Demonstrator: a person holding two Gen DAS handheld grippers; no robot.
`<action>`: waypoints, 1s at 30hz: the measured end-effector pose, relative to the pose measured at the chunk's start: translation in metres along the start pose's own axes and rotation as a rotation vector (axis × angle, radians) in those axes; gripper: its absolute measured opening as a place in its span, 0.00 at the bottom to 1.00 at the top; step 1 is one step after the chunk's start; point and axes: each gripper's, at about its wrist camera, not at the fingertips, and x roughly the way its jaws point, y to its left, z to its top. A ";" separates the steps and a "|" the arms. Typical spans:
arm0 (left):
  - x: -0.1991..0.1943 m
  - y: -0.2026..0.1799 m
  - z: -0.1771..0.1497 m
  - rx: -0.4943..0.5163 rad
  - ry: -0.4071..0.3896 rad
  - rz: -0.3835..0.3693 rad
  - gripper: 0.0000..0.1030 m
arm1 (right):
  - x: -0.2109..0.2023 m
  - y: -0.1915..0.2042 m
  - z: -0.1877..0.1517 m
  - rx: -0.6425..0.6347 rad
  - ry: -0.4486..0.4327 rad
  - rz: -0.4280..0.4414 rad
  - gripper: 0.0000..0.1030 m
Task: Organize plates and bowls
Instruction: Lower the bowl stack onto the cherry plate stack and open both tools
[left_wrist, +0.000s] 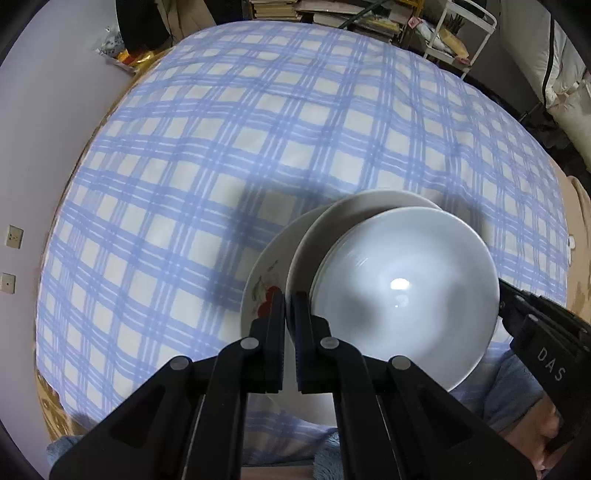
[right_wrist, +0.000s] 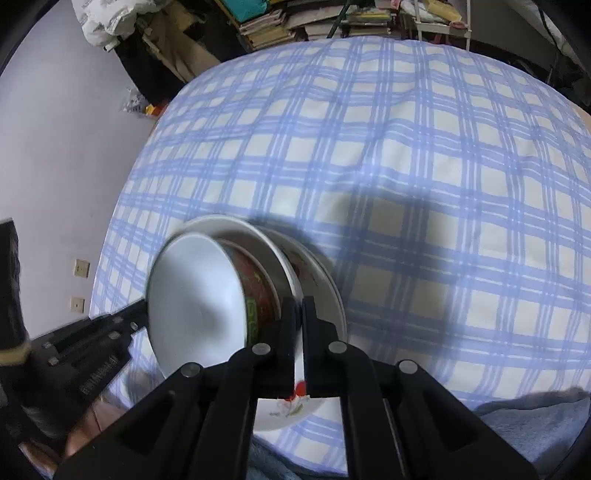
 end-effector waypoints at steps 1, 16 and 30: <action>0.000 0.003 0.002 -0.004 0.006 -0.010 0.02 | -0.001 0.002 0.001 -0.006 -0.003 -0.007 0.06; -0.022 0.013 -0.008 -0.050 -0.057 0.017 0.13 | -0.026 0.008 0.004 -0.081 -0.071 0.024 0.07; -0.130 0.027 -0.077 -0.076 -0.426 0.051 0.27 | -0.140 0.017 -0.031 -0.241 -0.429 0.080 0.69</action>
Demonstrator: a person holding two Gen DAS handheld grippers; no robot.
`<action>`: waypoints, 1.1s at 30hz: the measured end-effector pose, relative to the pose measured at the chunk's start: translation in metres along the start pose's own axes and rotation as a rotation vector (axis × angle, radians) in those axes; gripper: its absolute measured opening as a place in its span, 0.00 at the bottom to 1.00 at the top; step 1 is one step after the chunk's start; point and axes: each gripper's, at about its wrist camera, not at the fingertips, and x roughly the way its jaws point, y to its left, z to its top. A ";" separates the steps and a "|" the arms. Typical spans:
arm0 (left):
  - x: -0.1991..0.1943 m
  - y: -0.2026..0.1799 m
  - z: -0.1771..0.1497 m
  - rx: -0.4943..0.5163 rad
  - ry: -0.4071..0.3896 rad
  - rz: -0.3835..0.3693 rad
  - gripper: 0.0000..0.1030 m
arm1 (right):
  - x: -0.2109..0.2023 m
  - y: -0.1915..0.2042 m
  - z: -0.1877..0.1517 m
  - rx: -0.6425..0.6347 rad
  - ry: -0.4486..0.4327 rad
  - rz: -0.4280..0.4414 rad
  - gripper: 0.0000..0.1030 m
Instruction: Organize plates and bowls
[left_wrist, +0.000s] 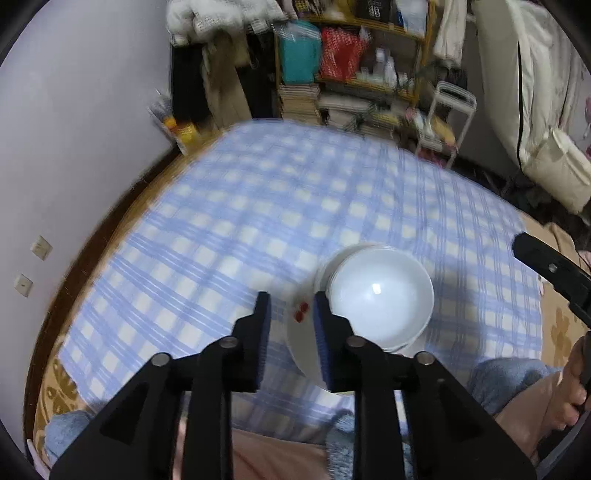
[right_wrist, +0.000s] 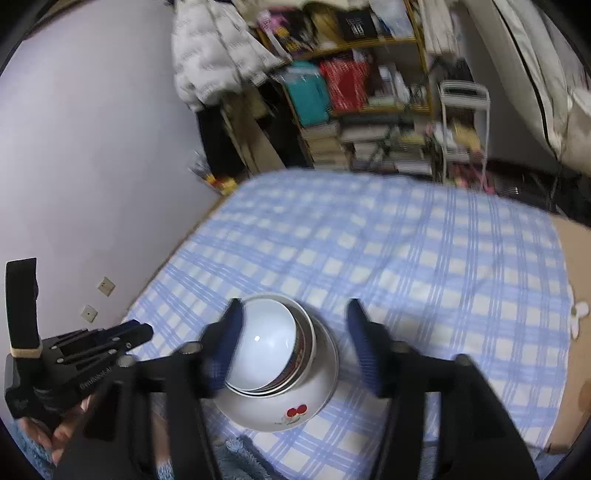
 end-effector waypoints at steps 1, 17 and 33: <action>-0.007 0.002 -0.002 -0.004 -0.033 0.017 0.34 | -0.007 0.001 -0.001 -0.013 -0.024 0.003 0.71; -0.055 -0.004 -0.042 0.037 -0.325 0.140 0.86 | -0.034 0.020 -0.042 -0.141 -0.243 -0.111 1.00; -0.042 -0.012 -0.042 0.052 -0.322 0.134 0.86 | -0.021 0.012 -0.050 -0.142 -0.211 -0.146 1.00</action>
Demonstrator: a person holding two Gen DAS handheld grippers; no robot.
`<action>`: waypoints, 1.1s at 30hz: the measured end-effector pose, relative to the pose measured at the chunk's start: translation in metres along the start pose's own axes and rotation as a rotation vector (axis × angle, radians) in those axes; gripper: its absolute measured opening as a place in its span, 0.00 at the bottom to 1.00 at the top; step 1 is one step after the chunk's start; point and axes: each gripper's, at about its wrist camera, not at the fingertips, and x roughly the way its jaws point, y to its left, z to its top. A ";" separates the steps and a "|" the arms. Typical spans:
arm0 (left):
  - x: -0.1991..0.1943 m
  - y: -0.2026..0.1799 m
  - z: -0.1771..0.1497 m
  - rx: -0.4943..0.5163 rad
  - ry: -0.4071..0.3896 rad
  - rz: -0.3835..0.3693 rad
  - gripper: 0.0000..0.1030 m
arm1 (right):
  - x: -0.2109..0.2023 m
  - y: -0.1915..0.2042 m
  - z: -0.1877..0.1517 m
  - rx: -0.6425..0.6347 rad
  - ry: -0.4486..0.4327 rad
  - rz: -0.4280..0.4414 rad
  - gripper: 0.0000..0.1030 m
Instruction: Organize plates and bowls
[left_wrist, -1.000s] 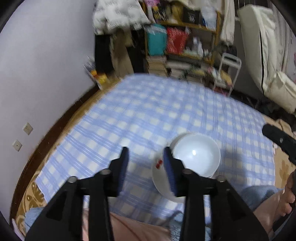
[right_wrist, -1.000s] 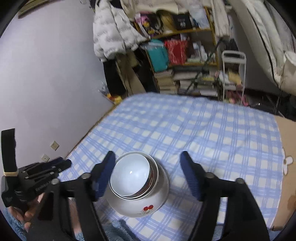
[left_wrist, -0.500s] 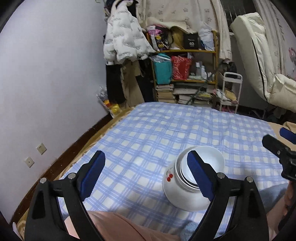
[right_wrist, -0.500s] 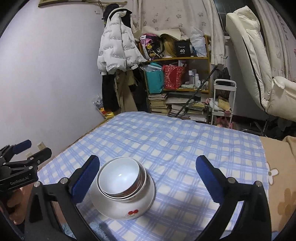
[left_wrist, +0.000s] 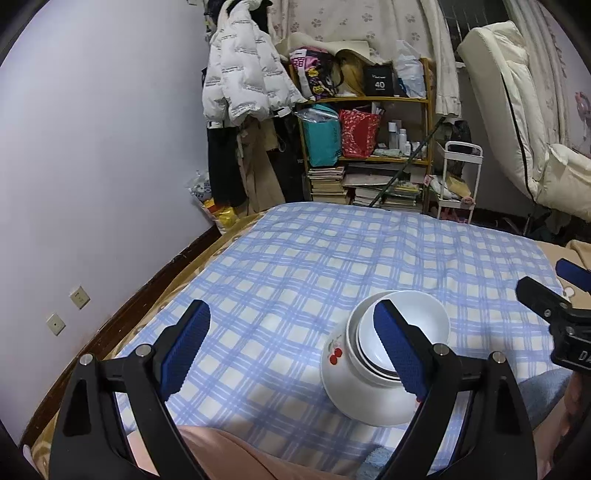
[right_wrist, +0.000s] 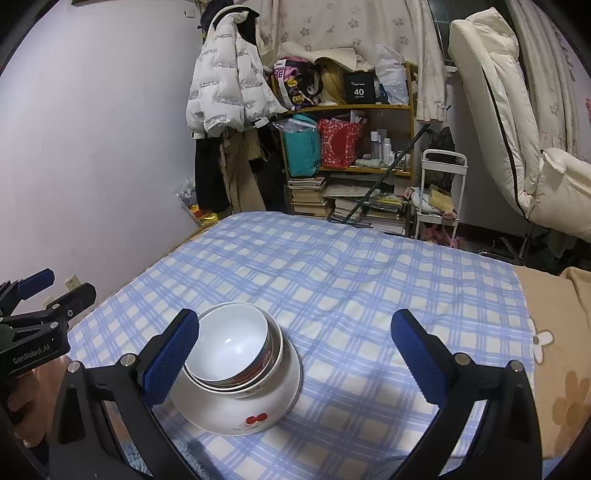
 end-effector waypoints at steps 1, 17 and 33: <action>0.000 -0.002 0.000 0.004 0.003 -0.006 0.86 | 0.000 0.001 0.001 0.001 -0.001 -0.005 1.00; -0.008 -0.011 0.000 0.030 -0.024 0.025 0.86 | -0.002 -0.004 0.002 -0.006 -0.009 -0.018 1.00; -0.016 -0.008 0.002 0.019 -0.054 0.039 0.87 | -0.005 -0.008 0.005 -0.006 -0.011 -0.021 1.00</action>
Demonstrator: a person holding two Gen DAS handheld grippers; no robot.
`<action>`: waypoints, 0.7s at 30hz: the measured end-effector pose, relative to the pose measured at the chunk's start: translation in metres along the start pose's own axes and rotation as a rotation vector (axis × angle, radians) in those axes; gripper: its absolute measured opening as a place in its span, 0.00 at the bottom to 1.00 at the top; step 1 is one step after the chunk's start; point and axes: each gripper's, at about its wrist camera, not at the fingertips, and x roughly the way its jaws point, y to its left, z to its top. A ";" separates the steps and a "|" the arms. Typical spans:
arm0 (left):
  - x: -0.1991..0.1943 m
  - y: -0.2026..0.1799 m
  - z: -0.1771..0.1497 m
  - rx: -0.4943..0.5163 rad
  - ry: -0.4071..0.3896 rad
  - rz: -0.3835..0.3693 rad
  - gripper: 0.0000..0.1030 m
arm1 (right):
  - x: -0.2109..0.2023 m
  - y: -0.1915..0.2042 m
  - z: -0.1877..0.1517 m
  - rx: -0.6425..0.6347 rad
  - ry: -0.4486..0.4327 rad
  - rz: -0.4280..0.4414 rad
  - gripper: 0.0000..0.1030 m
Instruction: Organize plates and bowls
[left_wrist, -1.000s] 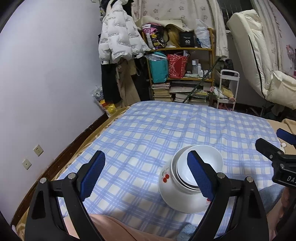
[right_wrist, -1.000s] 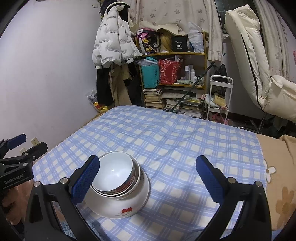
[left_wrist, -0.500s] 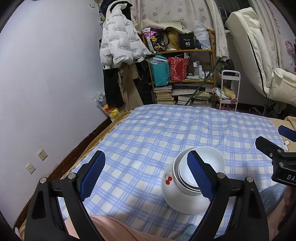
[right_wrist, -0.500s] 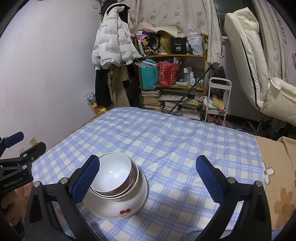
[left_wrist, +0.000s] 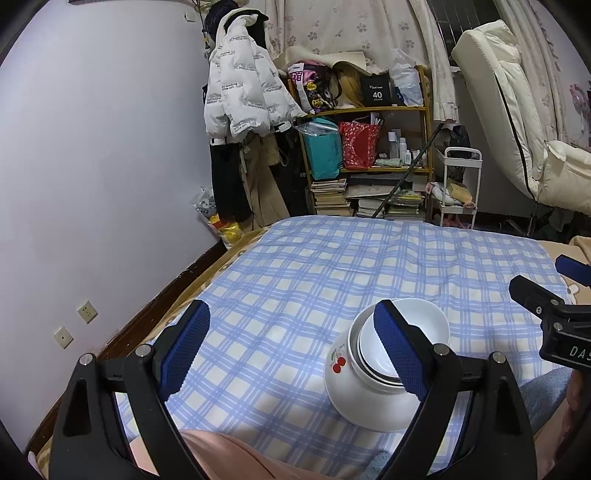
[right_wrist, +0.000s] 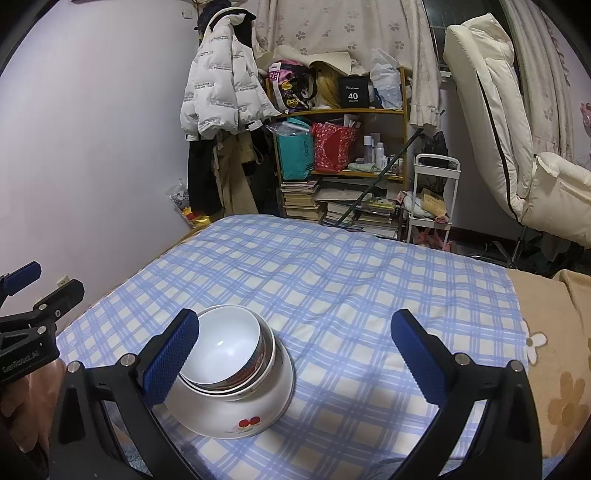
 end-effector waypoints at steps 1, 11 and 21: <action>0.000 0.001 0.000 -0.003 0.000 0.003 0.87 | 0.000 0.000 0.000 0.000 0.001 -0.001 1.00; -0.002 -0.001 0.000 -0.001 -0.005 0.013 0.87 | -0.002 -0.003 0.001 -0.001 -0.002 -0.008 1.00; -0.004 -0.008 0.000 0.010 -0.010 0.010 0.88 | -0.003 -0.008 0.003 -0.010 -0.006 -0.028 1.00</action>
